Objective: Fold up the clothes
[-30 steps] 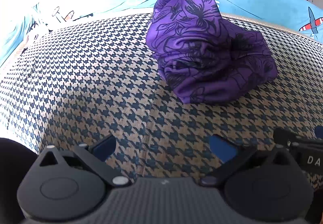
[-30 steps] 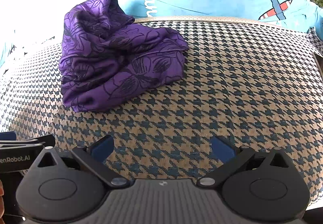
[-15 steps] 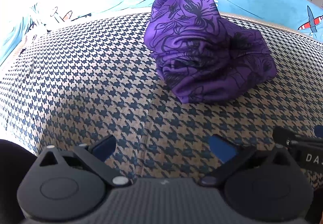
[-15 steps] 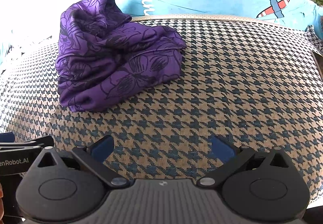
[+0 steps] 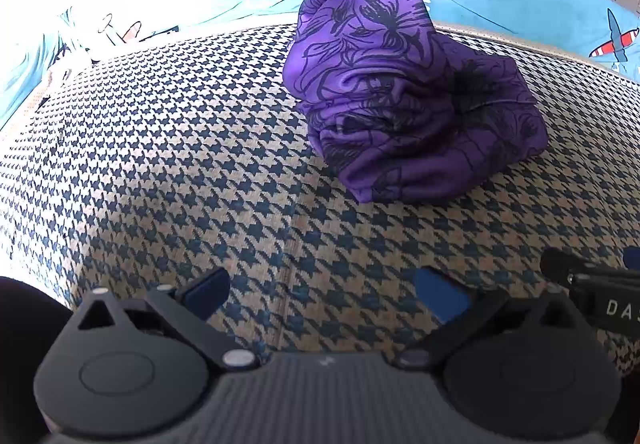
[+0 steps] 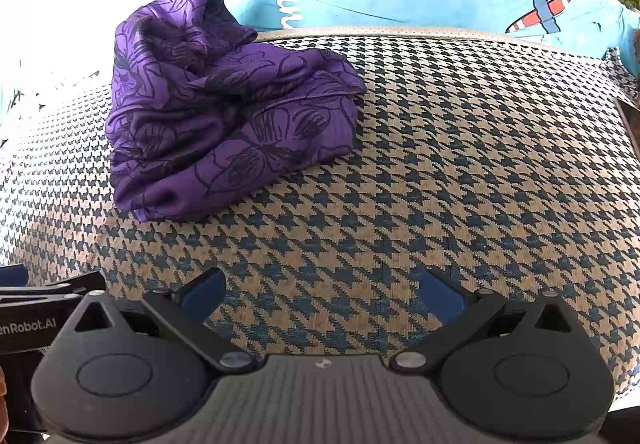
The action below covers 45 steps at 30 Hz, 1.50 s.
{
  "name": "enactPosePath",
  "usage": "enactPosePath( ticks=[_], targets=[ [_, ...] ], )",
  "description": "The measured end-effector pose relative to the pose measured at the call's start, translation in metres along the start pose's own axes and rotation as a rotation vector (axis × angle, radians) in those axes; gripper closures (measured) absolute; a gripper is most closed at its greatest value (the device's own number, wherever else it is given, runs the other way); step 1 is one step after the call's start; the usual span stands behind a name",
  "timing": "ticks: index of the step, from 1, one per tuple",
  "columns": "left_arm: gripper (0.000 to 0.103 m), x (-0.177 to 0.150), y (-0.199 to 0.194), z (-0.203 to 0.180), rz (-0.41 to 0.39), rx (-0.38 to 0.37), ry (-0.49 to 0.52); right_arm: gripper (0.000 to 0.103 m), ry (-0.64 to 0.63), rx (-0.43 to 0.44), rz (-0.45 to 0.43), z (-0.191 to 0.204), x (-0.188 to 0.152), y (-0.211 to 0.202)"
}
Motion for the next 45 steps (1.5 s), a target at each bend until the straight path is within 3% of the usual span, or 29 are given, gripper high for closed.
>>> enactPosePath(
  ticks=[27, 29, 30, 45],
  targets=[
    [0.0, -0.007, 0.001, 0.008, -0.002, -0.028, 0.036, 0.0, -0.002, -0.002, 0.008, 0.0, 0.0, 0.002],
    [0.0, -0.007, 0.001, 0.008, -0.003, -0.042, 0.064, 0.0, -0.002, -0.003, 0.009, -0.001, 0.0, 0.003],
    [0.0, -0.007, 0.001, 0.008, -0.005, -0.074, 0.132, 0.0, -0.002, -0.003, 0.009, -0.001, 0.0, 0.003],
    [0.0, -0.006, 0.009, 0.014, -0.003, -0.104, 0.141, 0.0, 0.005, 0.006, -0.007, -0.001, 0.001, 0.006]
  ],
)
Point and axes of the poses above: each gripper's, at about its wrist camera, not at the fingertips, and y roughly the way its jaws point, z to its left, x to its top, the point moved 1 cm from there along y, roughly the way its jaws point, and after that the axes turned 5 degrees about z, right-handed, at the moved point
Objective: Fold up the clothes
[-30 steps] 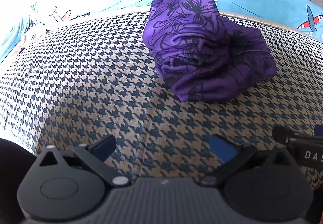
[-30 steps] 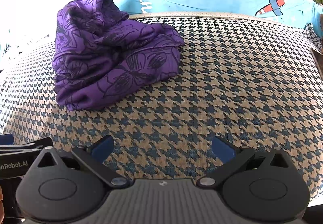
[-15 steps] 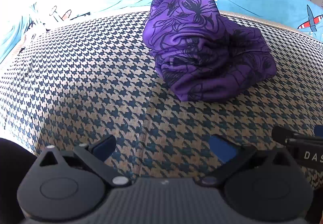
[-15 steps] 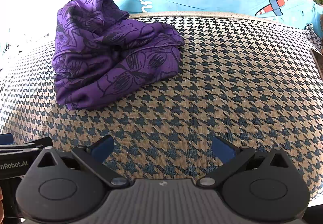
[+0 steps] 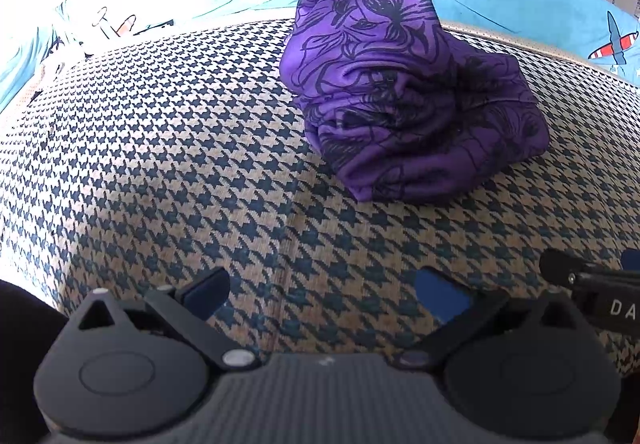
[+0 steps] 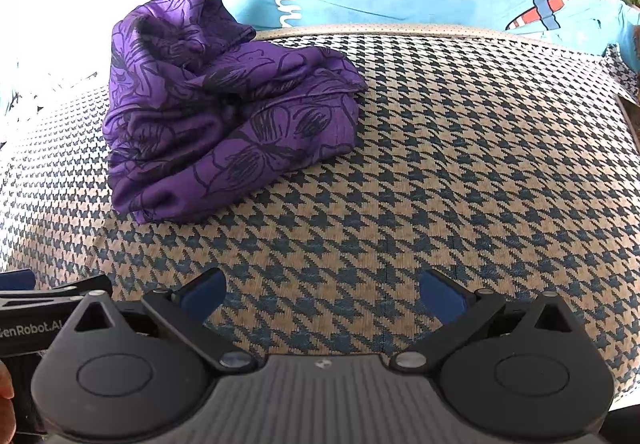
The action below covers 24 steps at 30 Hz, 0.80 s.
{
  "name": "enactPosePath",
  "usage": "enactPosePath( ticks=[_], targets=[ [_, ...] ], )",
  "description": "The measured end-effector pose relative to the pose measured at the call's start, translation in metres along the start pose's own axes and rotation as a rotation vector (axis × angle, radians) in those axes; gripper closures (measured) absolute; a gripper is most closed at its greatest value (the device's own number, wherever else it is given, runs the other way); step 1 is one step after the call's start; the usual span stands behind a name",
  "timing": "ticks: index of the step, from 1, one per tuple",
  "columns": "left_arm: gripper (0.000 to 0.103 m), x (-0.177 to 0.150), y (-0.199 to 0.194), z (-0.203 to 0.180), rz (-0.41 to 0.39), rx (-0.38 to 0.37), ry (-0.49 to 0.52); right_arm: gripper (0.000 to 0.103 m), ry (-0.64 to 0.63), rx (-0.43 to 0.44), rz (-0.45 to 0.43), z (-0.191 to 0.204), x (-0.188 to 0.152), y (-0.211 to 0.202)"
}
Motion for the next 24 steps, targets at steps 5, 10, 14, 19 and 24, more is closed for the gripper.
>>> enactPosePath(
  ticks=[5, 10, 14, 19, 24],
  targets=[
    [0.0, 0.002, 0.006, 0.006, 0.003, -0.01, 0.006, 0.0, -0.018, -0.007, -0.012, 0.004, 0.001, 0.002],
    [0.0, 0.013, 0.011, 0.014, 0.005, -0.018, -0.003, 0.0, 0.026, 0.043, 0.006, 0.0, 0.013, 0.009],
    [0.0, 0.028, 0.01, 0.019, -0.006, -0.025, -0.012, 0.0, 0.037, 0.052, 0.001, -0.002, 0.03, 0.011],
    [0.0, 0.056, 0.001, 0.016, -0.035, -0.048, -0.012, 0.0, 0.015, 0.056, -0.009, -0.002, 0.049, 0.015],
    [0.0, 0.086, -0.01, -0.001, -0.078, -0.053, 0.021, 0.0, -0.036, 0.057, 0.007, -0.002, 0.067, 0.028]
  ],
)
Point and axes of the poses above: each gripper's, at about its wrist camera, not at the fingertips, and y roughly the way its jaws point, z to its left, x to its top, the point moved 1 cm from there along y, roughly the way its jaws point, and after that the axes turned 5 degrees about z, right-handed, at the moved point
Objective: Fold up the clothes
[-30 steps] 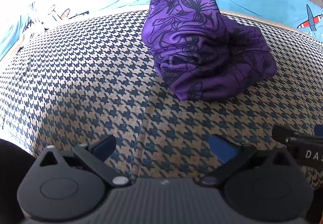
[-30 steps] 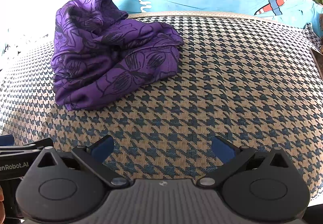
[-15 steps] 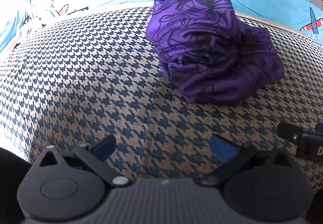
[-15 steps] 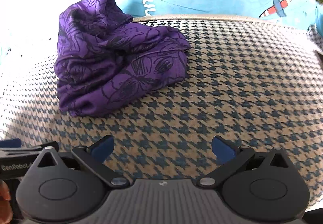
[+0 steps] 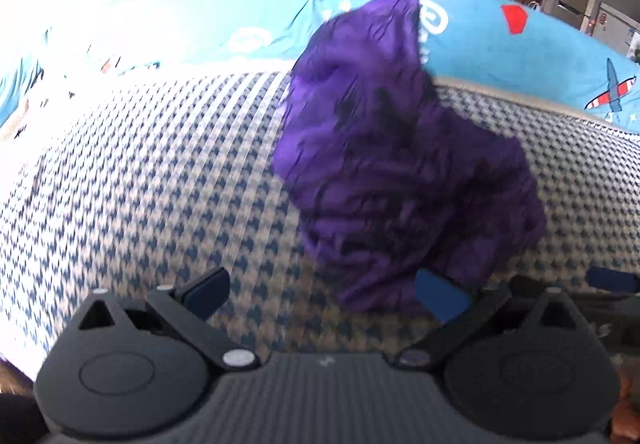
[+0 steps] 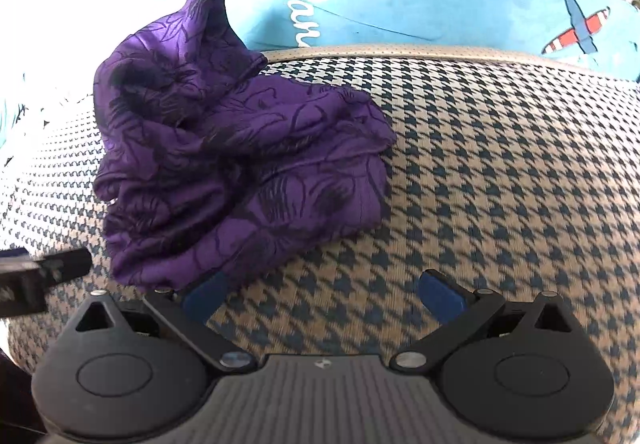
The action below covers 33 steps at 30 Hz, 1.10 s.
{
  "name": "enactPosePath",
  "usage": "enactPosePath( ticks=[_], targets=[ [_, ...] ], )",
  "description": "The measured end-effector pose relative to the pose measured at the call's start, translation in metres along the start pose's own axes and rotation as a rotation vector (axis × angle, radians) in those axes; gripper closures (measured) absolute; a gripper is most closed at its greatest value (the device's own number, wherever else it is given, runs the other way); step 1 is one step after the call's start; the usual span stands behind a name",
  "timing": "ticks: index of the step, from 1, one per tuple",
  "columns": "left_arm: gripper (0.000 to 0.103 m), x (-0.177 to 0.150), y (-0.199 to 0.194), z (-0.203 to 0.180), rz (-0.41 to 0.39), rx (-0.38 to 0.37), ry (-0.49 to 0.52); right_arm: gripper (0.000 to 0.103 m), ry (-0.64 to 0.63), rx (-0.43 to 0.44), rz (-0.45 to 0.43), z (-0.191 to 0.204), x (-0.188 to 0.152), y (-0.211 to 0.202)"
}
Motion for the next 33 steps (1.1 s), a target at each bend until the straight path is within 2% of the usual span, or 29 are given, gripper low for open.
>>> enactPosePath(
  ticks=[4, 9, 14, 18, 29, 33],
  targets=[
    [0.0, 0.024, 0.0, -0.013, -0.018, 0.014, 0.015, 0.003, -0.007, 0.015, 0.015, -0.005, 0.013, 0.01],
    [0.0, 0.051, 0.008, -0.027, -0.035, 0.048, 0.039, 0.004, 0.054, 0.028, 0.025, -0.016, 0.029, 0.018],
    [0.0, 0.064, 0.015, -0.03, -0.044, 0.068, 0.078, 0.005, 0.076, 0.019, 0.007, -0.022, 0.041, 0.021],
    [0.0, 0.063, 0.025, -0.032, -0.041, 0.088, 0.106, 0.009, 0.1, 0.021, 0.01, -0.025, 0.049, 0.025],
    [0.0, 0.055, 0.047, -0.024, -0.06, 0.129, 0.164, 0.014, 0.11, -0.005, 0.032, -0.02, 0.062, 0.043],
    [0.0, 0.056, 0.053, -0.011, -0.07, 0.114, 0.127, 0.018, 0.109, -0.009, 0.041, -0.017, 0.065, 0.05]
  ],
)
Point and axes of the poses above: each gripper's, at about its wrist camera, not at the fingertips, and y roughly the way its jaws point, z to its left, x to its top, the point moved 1 cm from there along y, roughly the way its jaws point, and after that the axes turned 5 degrees about z, right-handed, at the moved point
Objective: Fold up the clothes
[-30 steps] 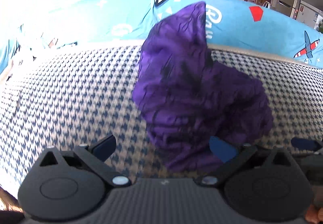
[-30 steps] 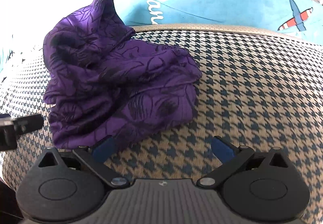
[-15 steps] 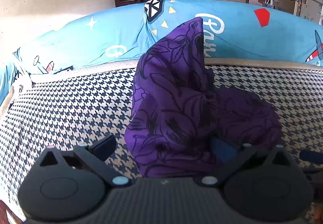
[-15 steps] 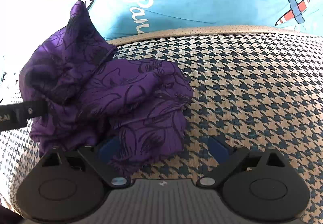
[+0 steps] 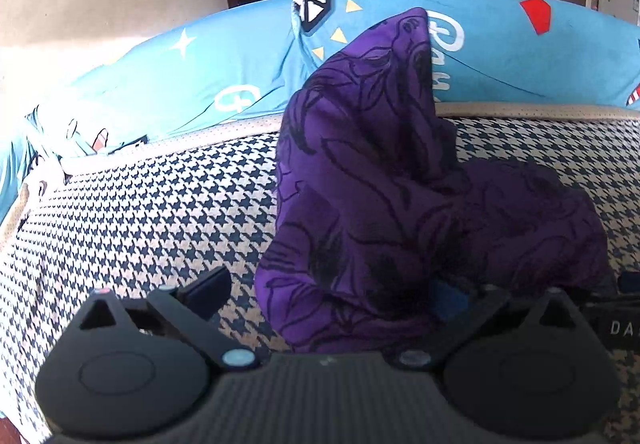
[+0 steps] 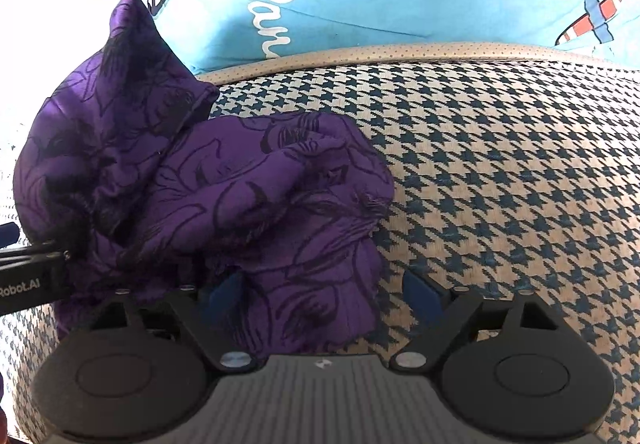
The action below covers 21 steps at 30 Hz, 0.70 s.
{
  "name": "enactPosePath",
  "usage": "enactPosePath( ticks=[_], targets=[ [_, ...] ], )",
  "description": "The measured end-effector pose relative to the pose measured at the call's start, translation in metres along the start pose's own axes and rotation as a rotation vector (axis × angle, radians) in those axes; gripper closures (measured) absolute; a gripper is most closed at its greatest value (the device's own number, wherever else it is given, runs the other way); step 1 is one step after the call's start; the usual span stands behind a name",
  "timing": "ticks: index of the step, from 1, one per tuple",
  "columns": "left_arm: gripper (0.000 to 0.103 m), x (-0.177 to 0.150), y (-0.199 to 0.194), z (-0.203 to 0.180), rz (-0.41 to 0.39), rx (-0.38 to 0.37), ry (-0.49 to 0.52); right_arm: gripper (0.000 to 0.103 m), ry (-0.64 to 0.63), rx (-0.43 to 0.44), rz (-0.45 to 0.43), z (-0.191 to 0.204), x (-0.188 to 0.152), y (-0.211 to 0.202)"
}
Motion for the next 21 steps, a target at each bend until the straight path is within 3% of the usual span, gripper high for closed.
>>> enactPosePath(
  ticks=[8, 21],
  targets=[
    [0.0, -0.004, 0.025, 0.02, 0.043, -0.004, -0.074, 0.023, -0.012, -0.017, 0.017, 0.009, 0.005, 0.014],
    [0.0, -0.012, 0.022, 0.036, 0.007, 0.023, -0.124, 0.023, -0.021, -0.035, -0.044, 0.037, 0.019, 0.029]
  ],
)
Point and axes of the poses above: each gripper's, at about its wrist camera, not at the fingertips, and y roughly the way its jaws point, z to its left, x to its top, the point moved 1 cm from there along y, roughly the way its jaws point, and after that the axes turned 5 degrees about z, right-handed, at the moved point
